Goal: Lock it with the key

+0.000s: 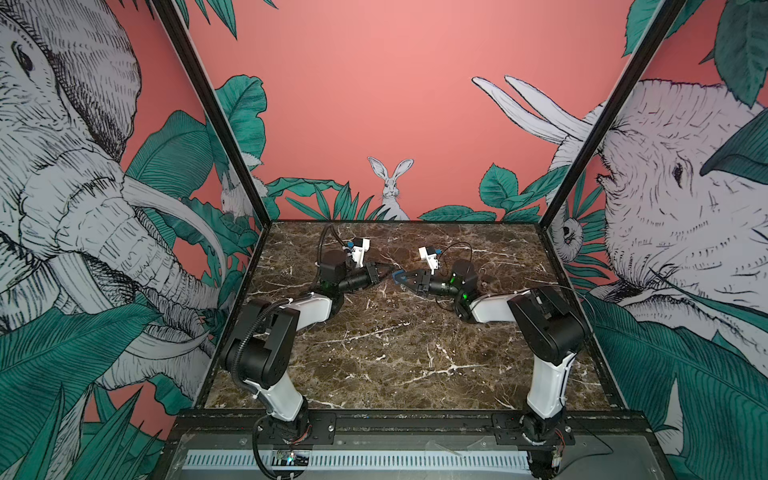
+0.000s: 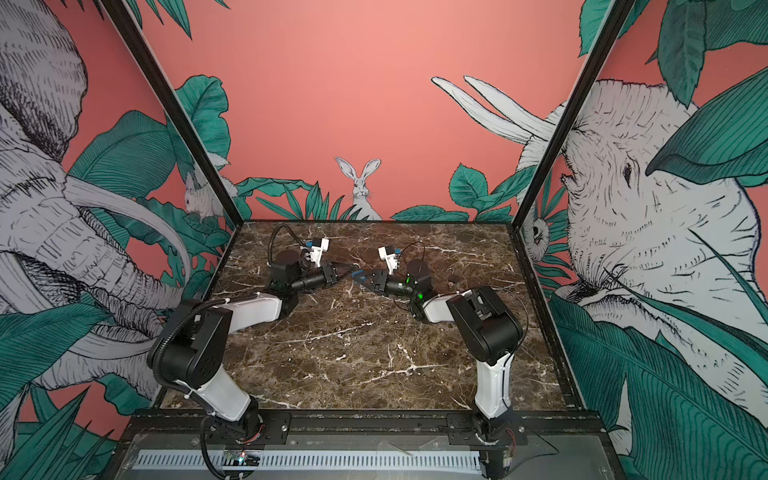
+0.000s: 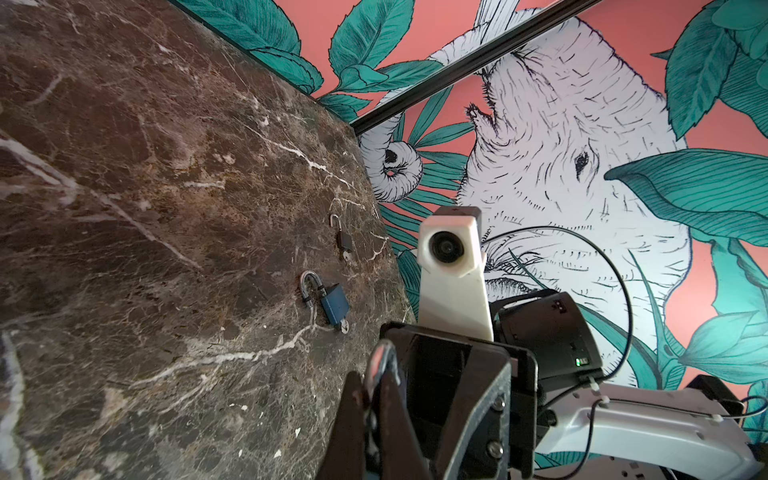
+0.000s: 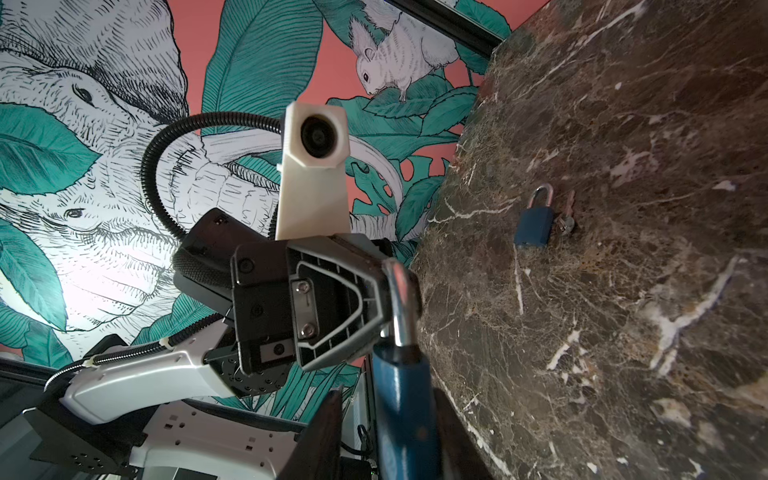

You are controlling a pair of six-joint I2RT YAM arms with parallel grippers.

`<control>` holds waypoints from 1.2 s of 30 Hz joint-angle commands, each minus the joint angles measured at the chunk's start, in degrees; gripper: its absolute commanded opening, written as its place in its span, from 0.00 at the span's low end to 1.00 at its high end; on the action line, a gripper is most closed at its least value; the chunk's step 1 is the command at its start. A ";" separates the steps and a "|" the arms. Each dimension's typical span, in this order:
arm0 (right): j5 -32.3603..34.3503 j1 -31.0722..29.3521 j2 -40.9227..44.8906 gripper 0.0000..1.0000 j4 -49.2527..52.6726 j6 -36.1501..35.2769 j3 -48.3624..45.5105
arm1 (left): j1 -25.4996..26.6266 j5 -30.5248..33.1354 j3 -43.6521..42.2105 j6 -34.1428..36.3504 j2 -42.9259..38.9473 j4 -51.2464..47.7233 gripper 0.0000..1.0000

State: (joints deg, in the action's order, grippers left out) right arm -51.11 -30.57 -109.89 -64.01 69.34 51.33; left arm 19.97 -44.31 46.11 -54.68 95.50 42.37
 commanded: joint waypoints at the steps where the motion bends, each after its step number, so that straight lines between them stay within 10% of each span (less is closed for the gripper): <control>1: -1.93 0.00 -0.40 0.38 -8.62 1.17 -0.48 | -0.02 3.52 1.37 -0.65 0.82 1.02 0.00; 18: 1.14 1.11 -1.84 0.43 -10.78 2.86 -3.50 | -0.22 5.63 0.45 -7.84 3.31 11.17 0.00; 36: 3.69 1.44 -3.05 0.20 -13.60 4.09 -2.57 | -0.11 4.94 0.36 -7.02 2.41 9.35 0.00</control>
State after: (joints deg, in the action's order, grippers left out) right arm -48.16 -29.32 -112.86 -72.99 73.52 47.94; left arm 20.10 -39.38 46.11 -61.93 99.26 49.78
